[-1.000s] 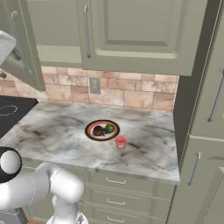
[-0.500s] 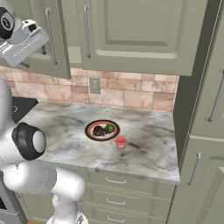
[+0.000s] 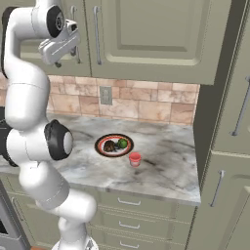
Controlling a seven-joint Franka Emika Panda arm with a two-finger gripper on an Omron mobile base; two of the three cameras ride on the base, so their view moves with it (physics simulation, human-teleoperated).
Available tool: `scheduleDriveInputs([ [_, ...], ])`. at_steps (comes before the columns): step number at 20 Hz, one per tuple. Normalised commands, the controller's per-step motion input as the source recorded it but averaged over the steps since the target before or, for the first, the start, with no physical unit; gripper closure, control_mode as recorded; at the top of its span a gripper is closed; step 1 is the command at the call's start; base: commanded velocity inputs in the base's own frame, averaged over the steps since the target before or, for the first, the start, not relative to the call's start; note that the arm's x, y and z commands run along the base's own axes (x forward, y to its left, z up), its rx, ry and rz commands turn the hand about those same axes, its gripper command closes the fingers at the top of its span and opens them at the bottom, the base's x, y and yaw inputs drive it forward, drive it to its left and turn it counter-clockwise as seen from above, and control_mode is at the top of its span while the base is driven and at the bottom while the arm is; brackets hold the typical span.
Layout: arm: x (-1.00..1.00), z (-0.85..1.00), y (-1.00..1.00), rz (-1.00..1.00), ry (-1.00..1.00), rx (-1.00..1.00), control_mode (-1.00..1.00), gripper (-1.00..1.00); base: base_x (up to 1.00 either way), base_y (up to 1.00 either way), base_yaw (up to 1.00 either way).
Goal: Pick the avocado and bread from the counter and place them on the plate. Then pick the jam from the cabinet and place it next to the plate. Lastly close the cabinet door.
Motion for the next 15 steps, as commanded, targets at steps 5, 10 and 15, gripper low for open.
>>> scheduleDriveInputs([
  [5, 1.00, -0.37, -0.58, 0.26, 0.00, 0.00, -1.00, -1.00, 0.00, 0.00, 0.00],
  [10, 1.00, -0.64, -0.19, 0.20, 0.00, -0.07, -1.00, -1.00, 0.00, 0.00, 0.00],
  [15, 1.00, -0.71, -0.07, 0.11, 0.00, -0.11, -1.00, -1.00, 0.00, 0.00, 0.00],
])
